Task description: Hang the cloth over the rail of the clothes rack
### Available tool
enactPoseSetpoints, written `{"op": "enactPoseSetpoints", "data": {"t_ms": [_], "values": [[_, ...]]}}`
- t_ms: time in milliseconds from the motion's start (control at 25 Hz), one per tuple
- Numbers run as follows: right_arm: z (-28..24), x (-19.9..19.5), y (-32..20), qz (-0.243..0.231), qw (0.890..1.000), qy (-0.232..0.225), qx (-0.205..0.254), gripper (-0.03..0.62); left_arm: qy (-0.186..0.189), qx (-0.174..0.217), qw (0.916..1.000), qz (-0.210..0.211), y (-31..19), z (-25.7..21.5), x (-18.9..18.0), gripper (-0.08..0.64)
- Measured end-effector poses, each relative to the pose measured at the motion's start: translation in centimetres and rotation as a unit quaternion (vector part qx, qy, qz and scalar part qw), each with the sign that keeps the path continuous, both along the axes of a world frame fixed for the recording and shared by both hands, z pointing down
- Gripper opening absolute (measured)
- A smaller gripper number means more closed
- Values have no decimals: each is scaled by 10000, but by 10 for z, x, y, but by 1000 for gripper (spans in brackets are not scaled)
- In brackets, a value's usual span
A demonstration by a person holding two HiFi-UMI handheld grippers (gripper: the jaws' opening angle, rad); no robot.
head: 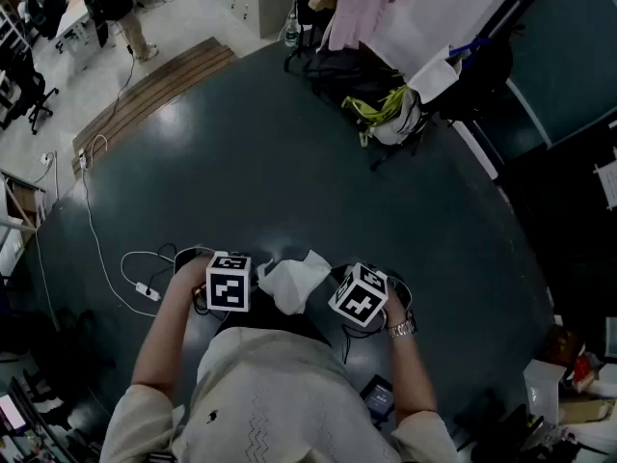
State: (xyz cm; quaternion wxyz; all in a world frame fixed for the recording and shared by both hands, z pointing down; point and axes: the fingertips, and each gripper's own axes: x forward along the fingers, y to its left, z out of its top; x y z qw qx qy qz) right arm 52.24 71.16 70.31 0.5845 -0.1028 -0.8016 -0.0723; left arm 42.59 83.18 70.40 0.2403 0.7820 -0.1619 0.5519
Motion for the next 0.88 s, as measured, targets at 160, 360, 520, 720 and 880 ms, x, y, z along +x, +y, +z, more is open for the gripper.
{"op": "enactPoseSetpoints", "data": {"t_ms": [160,360,520,720,880], "values": [[-14,-16,-9,102,9999,-2,71,21,-184,130,9997,63,-7,-8,-39,17],[-23,-65,-45,357,9990,128,246,21,-296,265,9992,56,-34,-10,-126,17],[-22,-126,-79,828,9960,204,260,21,-217,299,9989,283,-62,-6,-197,17],[-33,-196,-111,1449,9886,262,316,21,-156,359,9963,762,-102,-11,-285,17],[-36,-238,-137,1753,9831,303,422,21,-230,454,9917,1181,-148,-15,-337,17]]}}
